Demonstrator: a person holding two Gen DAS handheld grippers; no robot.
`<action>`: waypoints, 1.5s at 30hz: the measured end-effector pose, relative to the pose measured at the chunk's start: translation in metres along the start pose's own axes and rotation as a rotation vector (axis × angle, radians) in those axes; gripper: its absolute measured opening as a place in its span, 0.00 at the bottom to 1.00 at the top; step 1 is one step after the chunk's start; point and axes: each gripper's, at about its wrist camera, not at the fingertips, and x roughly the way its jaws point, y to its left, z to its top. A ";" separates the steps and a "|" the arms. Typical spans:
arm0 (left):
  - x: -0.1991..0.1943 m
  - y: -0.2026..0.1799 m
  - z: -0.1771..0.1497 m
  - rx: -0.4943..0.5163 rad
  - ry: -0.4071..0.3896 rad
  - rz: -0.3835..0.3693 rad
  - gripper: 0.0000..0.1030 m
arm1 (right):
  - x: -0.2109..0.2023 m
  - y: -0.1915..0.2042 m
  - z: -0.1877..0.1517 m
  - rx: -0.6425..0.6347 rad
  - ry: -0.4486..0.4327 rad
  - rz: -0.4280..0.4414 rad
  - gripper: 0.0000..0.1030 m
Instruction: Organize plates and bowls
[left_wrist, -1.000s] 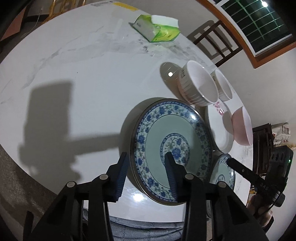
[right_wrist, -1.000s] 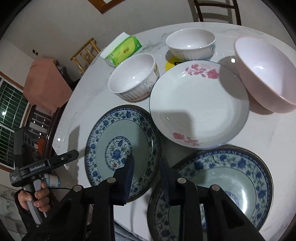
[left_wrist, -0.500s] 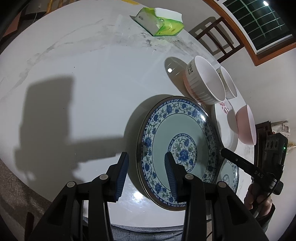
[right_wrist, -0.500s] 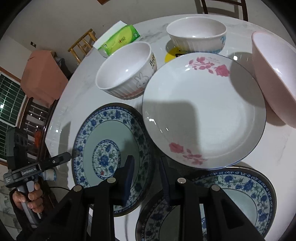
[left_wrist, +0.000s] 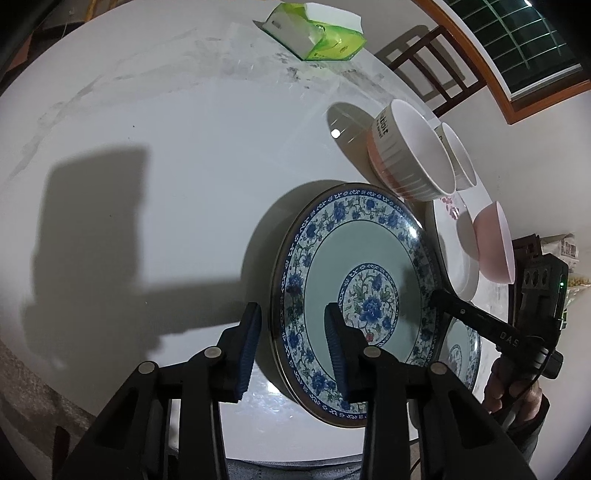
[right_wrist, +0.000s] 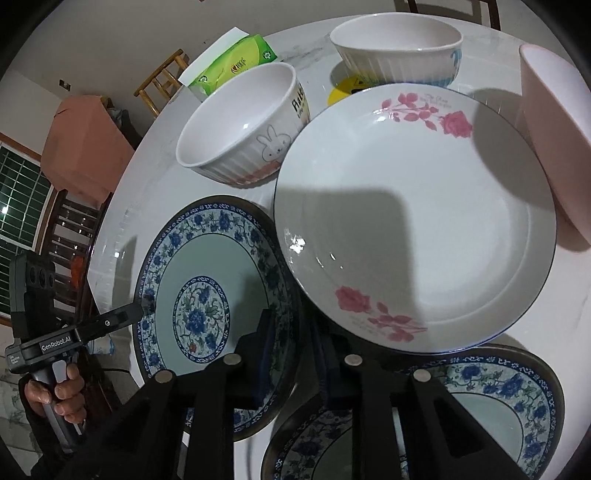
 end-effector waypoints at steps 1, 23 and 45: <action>0.002 0.000 0.000 0.001 0.004 0.001 0.28 | 0.001 0.000 0.000 0.000 0.003 0.001 0.17; -0.024 0.010 0.000 0.052 -0.053 0.073 0.13 | -0.016 0.035 -0.033 0.040 -0.068 0.015 0.14; -0.026 0.038 -0.002 0.042 -0.069 0.103 0.12 | -0.002 0.044 -0.044 0.071 -0.055 0.028 0.14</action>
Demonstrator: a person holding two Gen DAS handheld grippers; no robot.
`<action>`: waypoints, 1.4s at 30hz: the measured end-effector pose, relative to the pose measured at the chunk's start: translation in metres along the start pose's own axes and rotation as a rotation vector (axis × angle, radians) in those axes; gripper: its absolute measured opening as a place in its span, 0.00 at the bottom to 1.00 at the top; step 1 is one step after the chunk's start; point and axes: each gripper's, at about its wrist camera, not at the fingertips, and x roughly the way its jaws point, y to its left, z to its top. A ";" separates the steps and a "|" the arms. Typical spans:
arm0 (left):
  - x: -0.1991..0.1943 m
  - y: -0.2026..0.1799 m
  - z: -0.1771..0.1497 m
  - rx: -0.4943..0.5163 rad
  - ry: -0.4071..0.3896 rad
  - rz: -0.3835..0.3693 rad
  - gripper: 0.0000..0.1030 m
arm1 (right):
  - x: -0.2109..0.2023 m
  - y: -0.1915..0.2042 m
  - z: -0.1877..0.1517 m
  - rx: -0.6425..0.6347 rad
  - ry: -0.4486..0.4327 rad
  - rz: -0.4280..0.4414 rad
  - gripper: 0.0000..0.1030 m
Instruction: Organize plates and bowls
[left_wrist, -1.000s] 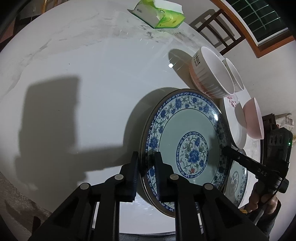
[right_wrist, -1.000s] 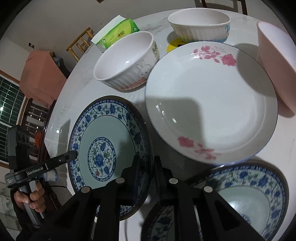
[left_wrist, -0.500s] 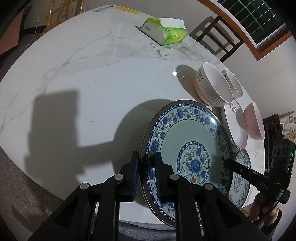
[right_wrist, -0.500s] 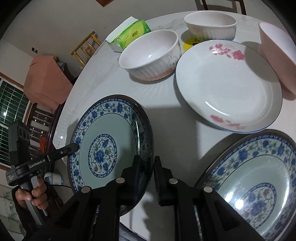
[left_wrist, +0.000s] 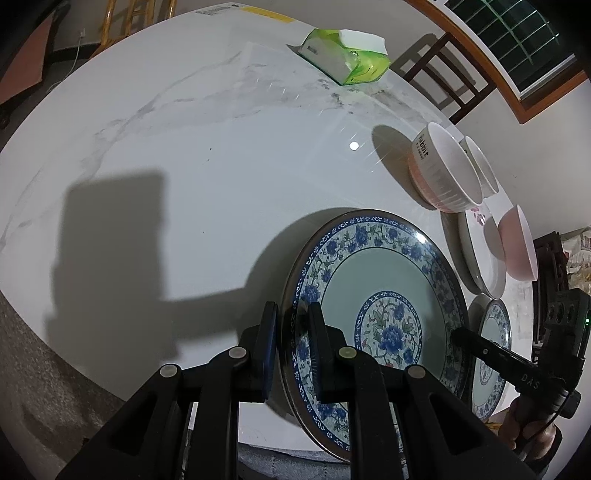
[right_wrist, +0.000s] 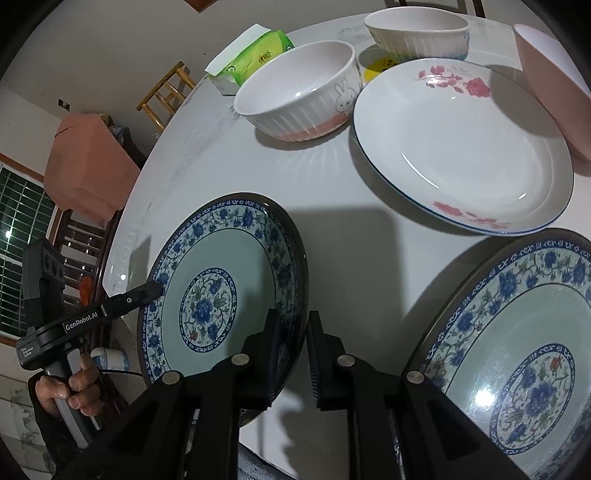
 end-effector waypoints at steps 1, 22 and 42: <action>0.001 0.000 0.000 0.003 0.001 -0.001 0.12 | -0.001 -0.002 0.001 -0.004 0.001 -0.002 0.14; 0.005 0.008 -0.001 0.005 -0.013 0.024 0.31 | 0.006 0.016 -0.006 -0.052 -0.003 -0.067 0.21; -0.043 -0.074 -0.035 0.145 -0.249 0.218 0.55 | -0.057 0.041 -0.025 -0.181 -0.235 -0.282 0.25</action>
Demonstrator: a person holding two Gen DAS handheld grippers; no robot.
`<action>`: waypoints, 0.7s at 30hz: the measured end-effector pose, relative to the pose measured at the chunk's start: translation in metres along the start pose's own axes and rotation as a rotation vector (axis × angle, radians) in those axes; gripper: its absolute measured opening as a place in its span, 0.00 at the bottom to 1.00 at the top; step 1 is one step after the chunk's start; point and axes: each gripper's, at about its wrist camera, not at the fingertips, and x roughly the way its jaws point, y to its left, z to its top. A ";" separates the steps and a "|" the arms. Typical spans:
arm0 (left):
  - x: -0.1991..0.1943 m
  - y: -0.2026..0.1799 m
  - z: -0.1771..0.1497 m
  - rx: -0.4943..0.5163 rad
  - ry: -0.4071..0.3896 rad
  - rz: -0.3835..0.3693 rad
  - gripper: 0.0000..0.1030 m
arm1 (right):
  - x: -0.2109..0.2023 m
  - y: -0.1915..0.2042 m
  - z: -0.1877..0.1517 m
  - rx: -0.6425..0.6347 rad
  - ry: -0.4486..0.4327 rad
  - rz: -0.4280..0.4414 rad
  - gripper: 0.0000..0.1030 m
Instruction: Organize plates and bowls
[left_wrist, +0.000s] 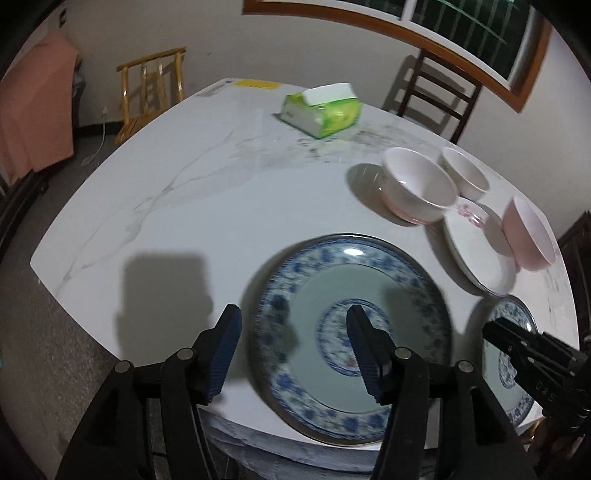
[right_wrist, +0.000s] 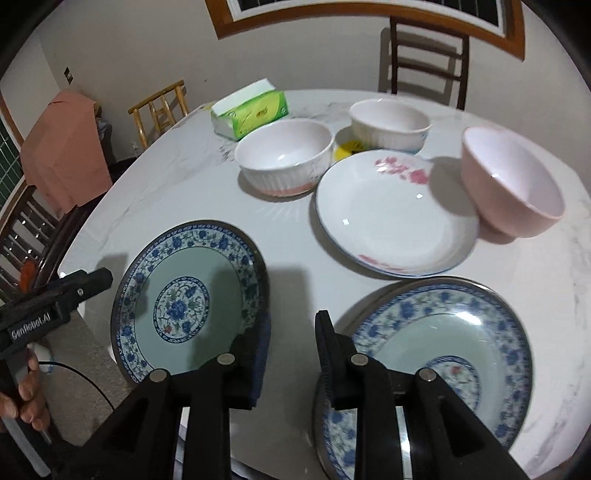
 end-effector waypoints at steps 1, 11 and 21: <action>-0.002 -0.008 -0.002 0.013 -0.002 0.002 0.56 | -0.004 -0.001 -0.001 -0.005 -0.008 -0.013 0.25; -0.005 -0.075 -0.033 0.126 0.001 -0.032 0.58 | -0.037 -0.040 -0.032 0.040 -0.054 -0.092 0.25; -0.008 -0.124 -0.053 0.205 0.006 -0.066 0.59 | -0.055 -0.078 -0.052 0.095 -0.069 -0.153 0.25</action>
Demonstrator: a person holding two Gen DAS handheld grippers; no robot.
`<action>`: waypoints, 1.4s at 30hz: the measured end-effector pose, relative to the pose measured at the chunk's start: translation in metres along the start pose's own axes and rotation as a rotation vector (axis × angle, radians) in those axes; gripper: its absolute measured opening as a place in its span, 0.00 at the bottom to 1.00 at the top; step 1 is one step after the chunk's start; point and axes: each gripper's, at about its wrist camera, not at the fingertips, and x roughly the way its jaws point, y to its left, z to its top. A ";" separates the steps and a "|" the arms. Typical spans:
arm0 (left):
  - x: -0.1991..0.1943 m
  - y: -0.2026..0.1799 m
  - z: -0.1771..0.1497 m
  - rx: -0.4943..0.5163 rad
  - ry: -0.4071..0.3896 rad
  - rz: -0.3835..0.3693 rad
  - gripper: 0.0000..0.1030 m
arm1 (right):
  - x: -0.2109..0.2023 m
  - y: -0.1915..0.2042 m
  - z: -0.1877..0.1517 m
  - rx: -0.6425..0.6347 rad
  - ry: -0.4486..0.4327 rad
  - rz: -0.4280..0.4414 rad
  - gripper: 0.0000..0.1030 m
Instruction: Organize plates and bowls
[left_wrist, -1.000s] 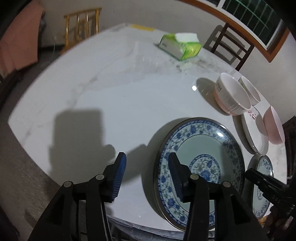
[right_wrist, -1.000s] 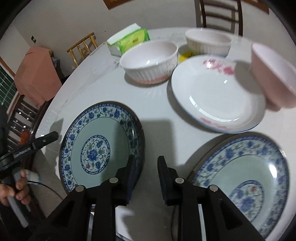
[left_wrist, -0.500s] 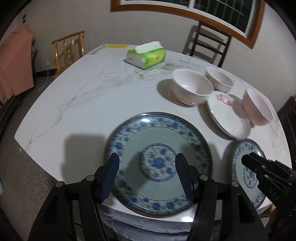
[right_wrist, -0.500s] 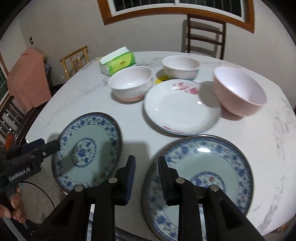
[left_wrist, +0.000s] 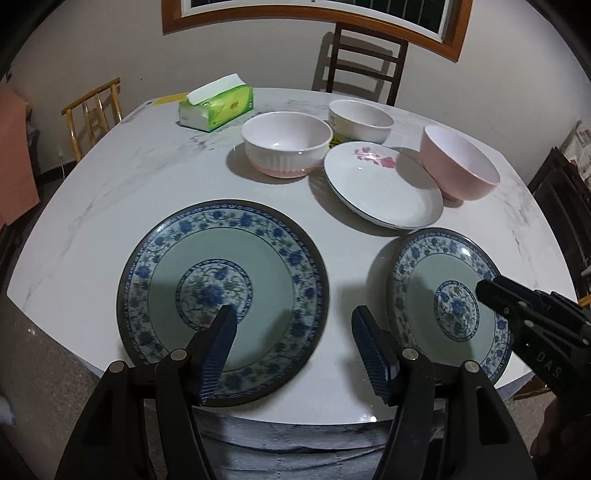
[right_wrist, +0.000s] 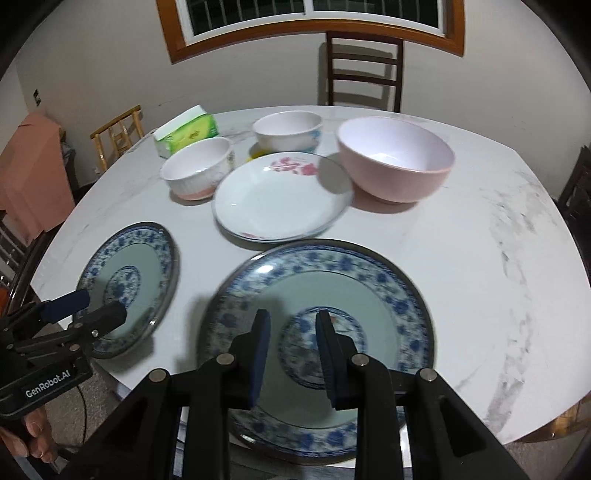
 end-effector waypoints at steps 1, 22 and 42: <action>0.001 -0.002 -0.001 0.003 0.001 -0.001 0.60 | 0.000 -0.003 -0.001 0.004 0.000 -0.004 0.25; 0.022 -0.042 -0.012 0.015 0.089 -0.134 0.60 | -0.004 -0.097 -0.020 0.077 0.045 0.013 0.25; 0.059 -0.035 -0.006 -0.100 0.181 -0.357 0.55 | 0.050 -0.160 -0.027 0.245 0.172 0.369 0.25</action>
